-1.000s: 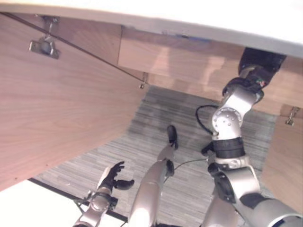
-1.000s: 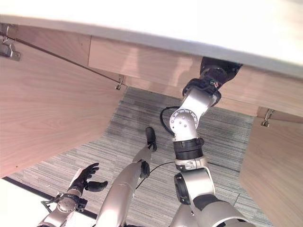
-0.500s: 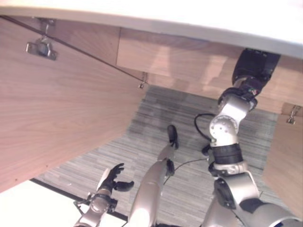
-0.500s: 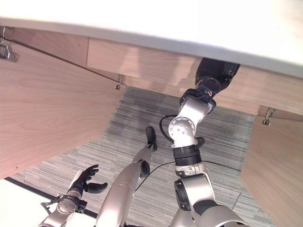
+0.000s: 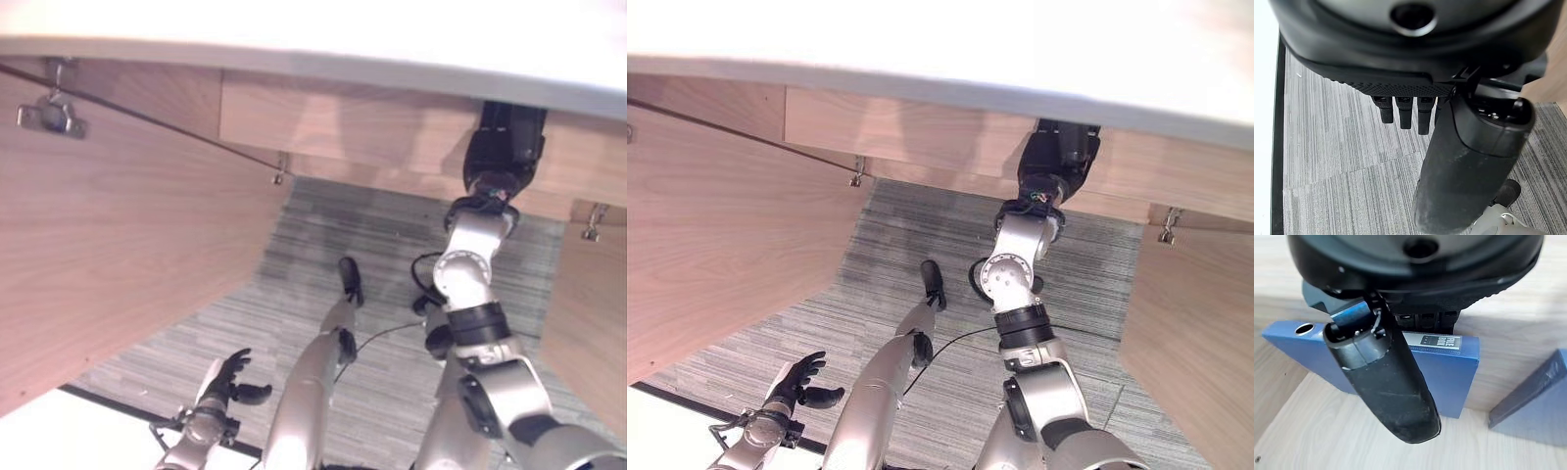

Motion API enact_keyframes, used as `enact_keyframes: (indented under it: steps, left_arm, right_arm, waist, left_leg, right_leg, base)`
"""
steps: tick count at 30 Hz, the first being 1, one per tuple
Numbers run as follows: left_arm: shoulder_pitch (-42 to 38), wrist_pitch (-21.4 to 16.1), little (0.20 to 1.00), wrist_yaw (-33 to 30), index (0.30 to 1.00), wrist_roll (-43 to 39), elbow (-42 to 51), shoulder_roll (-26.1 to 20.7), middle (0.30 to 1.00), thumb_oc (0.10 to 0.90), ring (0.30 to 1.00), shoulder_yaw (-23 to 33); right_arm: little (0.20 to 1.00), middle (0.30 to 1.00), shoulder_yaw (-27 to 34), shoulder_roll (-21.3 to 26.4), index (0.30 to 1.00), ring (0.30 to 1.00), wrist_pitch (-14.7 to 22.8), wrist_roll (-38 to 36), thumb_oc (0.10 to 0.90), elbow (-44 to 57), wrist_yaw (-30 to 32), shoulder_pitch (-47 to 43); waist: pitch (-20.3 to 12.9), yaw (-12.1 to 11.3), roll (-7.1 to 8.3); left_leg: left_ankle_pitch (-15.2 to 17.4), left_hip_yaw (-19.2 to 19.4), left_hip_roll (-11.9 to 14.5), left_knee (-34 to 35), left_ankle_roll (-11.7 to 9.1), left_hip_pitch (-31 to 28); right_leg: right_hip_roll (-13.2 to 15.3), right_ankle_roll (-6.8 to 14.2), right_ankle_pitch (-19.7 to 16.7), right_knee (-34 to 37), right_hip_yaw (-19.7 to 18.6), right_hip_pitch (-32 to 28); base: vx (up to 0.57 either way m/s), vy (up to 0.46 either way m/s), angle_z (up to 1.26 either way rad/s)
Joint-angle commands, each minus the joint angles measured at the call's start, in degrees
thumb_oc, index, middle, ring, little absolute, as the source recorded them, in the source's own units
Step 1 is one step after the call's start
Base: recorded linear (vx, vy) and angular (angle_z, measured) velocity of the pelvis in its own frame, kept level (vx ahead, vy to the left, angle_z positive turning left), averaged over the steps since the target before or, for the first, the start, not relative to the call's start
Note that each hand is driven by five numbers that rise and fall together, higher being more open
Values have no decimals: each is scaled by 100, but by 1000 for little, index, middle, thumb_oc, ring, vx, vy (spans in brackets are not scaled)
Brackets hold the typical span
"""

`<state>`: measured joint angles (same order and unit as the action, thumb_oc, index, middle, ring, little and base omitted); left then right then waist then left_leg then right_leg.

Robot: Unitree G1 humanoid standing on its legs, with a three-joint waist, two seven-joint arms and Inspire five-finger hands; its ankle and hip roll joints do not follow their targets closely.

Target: Put the empty folder in the office cabinet

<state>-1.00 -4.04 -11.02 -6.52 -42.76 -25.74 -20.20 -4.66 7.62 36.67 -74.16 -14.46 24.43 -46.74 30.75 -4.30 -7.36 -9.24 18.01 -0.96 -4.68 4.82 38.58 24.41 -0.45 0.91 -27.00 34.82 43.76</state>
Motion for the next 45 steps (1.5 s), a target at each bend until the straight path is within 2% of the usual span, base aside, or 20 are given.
enact_keyframes:
  steps: [1, 17, 24, 28, 32, 38, 43, 44, 45]
  left_arm:
    - [710, 134, 900, -203, 900, -84, -354, -269, 900, 800, 900, -151]
    - [568, 163, 900, -230, 900, -114, -430, -256, 900, 800, 900, -179]
    - [420, 180, 900, -226, 900, -41, -484, -268, 900, 800, 900, -158]
    - [294, 195, 900, -205, 900, 194, -897, -189, 900, 800, 900, -120]
    - [237, 186, 900, -162, 900, 372, -1081, -132, 900, 800, 900, -132]
    - [206, 171, 900, -71, 900, 624, -1343, -46, 900, 800, 900, -185]
    - [212, 144, 900, 1, 900, 832, -1495, 52, 900, 800, 900, -297]
    - [230, 161, 900, 32, 900, 880, -1513, 91, 900, 800, 900, -313]
    - [240, 161, 900, 33, 900, 882, -1512, 90, 900, 800, 900, -317]
  right_arm:
    - [900, 900, 39, 179, 900, 900, -124, 510, 800, -85, 116, -147]
    - [900, 900, 0, 464, 900, 900, -368, 373, 800, -647, 31, -251]
    - [900, 900, -35, 383, 900, 900, -573, 387, 800, -684, -38, -4]
    - [900, 900, -8, 367, 900, 900, -702, 368, 800, -739, -138, 135]
    - [900, 900, 78, 378, 900, 900, -775, 385, 800, -833, -179, 157]
    - [900, 900, 205, 401, 900, 900, -894, 379, 800, -1026, -233, 170]
    - [900, 900, 273, 398, 900, 900, -1025, 388, 800, -1340, -270, 305]
    - [900, 900, 310, 336, 900, 900, -1101, 351, 800, -1481, -295, 430]
    - [900, 900, 312, 336, 900, 900, -1104, 345, 800, -1488, -306, 440]
  waist:
    - [-96, -138, 110]
    - [-96, -106, 203]
    - [-96, -52, 285]
    - [-96, -16, 335]
    - [-96, -4, 281]
    - [-194, 49, 122]
    - [-574, 78, 49]
    - [-755, 76, 39]
    - [-760, 78, 36]
  left_leg:
    - [1075, -146, 69, -301, -453, -265]
    - [1064, -84, 110, -276, -478, -287]
    - [1004, -52, 146, -139, -545, -781]
    - [948, -42, 176, 48, -604, -1341]
    - [967, -25, 181, 103, -626, -1739]
    - [1090, 42, 156, 31, -626, -2260]
    - [1090, 55, 124, 151, -635, -2556]
    - [1096, 48, 119, 193, -636, -2683]
    - [1094, 44, 120, 203, -637, -2696]
  right_leg:
    - [-43, 920, -691, 222, -534, 235]
    - [-96, 924, -732, 292, -506, 217]
    - [-187, 950, -846, 647, -426, -321]
    - [-312, 968, -930, 990, -394, -899]
    - [-330, 981, -928, 1071, -392, -1270]
    - [-215, 985, -865, 1028, -450, -1738]
    - [-160, 1017, -865, 1117, -410, -2018]
    - [-159, 1027, -862, 1159, -377, -2146]
    - [-163, 1029, -864, 1169, -369, -2163]
  base:
    - [0, 0, 0]
    - [-1, 1, -1]
    - [-10, -9, -4]
    - [-1, -22, -11]
    - [9, -3, -10]
    - [18, 22, -6]
    - [44, 19, 2]
    - [67, 13, 8]
    - [88, 20, 11]
